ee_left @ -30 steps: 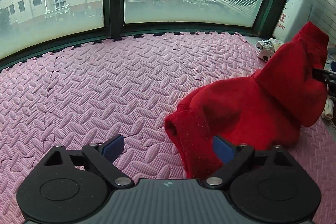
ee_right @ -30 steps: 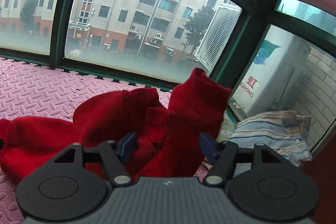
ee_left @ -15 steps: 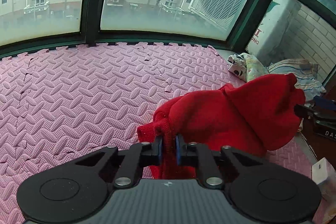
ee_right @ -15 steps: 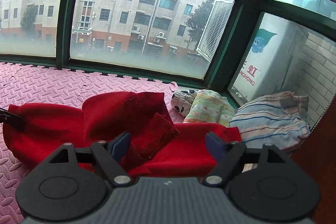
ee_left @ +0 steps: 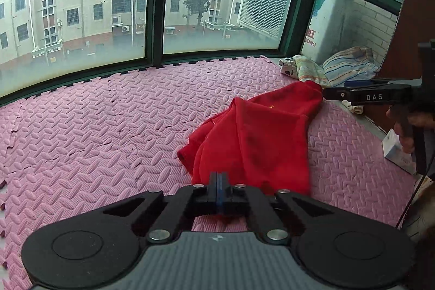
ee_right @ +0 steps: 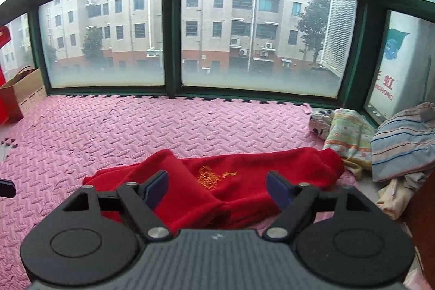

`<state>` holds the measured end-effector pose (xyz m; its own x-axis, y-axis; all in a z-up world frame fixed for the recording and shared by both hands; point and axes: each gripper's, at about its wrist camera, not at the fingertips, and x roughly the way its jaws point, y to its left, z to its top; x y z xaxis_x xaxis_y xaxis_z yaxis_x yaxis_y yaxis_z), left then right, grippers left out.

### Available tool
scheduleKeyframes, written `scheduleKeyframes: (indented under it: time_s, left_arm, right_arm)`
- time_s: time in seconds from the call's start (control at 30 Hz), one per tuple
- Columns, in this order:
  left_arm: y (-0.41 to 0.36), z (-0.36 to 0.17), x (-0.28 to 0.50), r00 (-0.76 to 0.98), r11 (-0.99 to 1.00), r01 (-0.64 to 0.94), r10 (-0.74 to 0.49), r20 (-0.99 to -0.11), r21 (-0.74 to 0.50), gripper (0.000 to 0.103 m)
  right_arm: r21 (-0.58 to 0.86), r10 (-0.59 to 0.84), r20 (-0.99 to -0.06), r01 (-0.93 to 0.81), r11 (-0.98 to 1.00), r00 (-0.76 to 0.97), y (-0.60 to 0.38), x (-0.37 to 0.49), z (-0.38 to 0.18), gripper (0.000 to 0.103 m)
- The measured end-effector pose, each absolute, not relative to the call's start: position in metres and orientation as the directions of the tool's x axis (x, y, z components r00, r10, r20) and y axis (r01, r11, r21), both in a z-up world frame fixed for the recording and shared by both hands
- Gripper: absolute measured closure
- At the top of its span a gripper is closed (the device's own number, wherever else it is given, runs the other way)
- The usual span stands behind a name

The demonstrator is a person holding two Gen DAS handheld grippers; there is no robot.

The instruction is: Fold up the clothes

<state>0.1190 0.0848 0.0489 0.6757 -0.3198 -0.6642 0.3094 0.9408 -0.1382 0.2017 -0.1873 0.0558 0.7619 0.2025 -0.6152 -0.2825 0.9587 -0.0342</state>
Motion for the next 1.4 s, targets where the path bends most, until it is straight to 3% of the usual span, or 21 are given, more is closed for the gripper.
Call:
scheduleKeyframes:
  time_s: [0.2,0.27,0.33,0.4,0.47,0.57,0.6,0.67,0.77,0.9,1.3,1.4]
  left_arm:
    - [0.106,0.033,0.115,0.658,0.959,0.236,-0.277,-0.7,-0.158,0.098]
    - [0.105,0.028,0.126,0.649,0.961,0.215,-0.275,-0.71,-0.176,0.091]
    - [0.1,0.022,0.137,0.647,0.959,0.213,-0.281,-0.709,-0.186,0.07]
    - [0.095,0.016,0.15,0.641,0.955,0.215,-0.296,-0.709,-0.204,0.059]
    - [0.089,0.01,0.164,0.63,0.948,0.221,-0.317,-0.709,-0.227,0.056]
    - [0.077,0.0,0.183,0.608,0.943,0.239,-0.331,-0.722,-0.231,0.049]
    - [0.073,-0.004,0.188,0.6,0.943,0.243,-0.329,-0.729,-0.226,0.049]
    - [0.068,-0.012,0.197,0.584,0.94,0.253,-0.338,-0.738,-0.23,0.049]
    - [0.063,-0.021,0.202,0.567,0.93,0.276,-0.361,-0.74,-0.242,0.06]
    - [0.058,-0.016,0.193,0.578,0.918,0.322,-0.385,-0.72,-0.232,0.092]
    - [0.019,0.002,0.115,0.552,0.848,0.503,-0.463,-0.693,-0.167,0.1]
    - [0.002,-0.002,0.094,0.488,0.793,0.579,-0.523,-0.699,-0.19,0.103]
  right_arm:
    - [0.029,0.332,-0.674,-0.425,0.905,0.66,-0.13,0.185,0.034,0.022]
    - [0.056,0.356,-0.692,-0.445,0.894,0.628,-0.112,0.188,0.023,0.023]
    - [0.082,0.378,-0.71,-0.463,0.883,0.594,-0.095,0.191,0.012,0.026]
    - [0.109,0.39,-0.731,-0.468,0.877,0.56,-0.085,0.196,-0.001,0.031]
    - [0.12,0.394,-0.745,-0.472,0.873,0.538,-0.078,0.198,-0.01,0.034]
    - [0.109,0.379,-0.776,-0.486,0.867,0.503,-0.073,0.196,-0.026,0.048]
    - [0.089,0.367,-0.779,-0.49,0.867,0.508,-0.075,0.193,-0.028,0.058]
    - [0.07,0.351,-0.782,-0.488,0.87,0.515,-0.083,0.189,-0.028,0.071]
    - [0.028,0.31,-0.781,-0.465,0.885,0.542,-0.11,0.184,-0.02,0.088]
    - [-0.064,0.225,-0.778,-0.431,0.9,0.586,-0.146,0.177,-0.011,0.09]
    - [-0.14,0.118,-0.73,-0.316,0.939,0.674,-0.2,0.168,0.014,0.09]
    - [-0.12,0.145,-0.734,-0.337,0.934,0.663,-0.201,0.17,0.015,0.084]
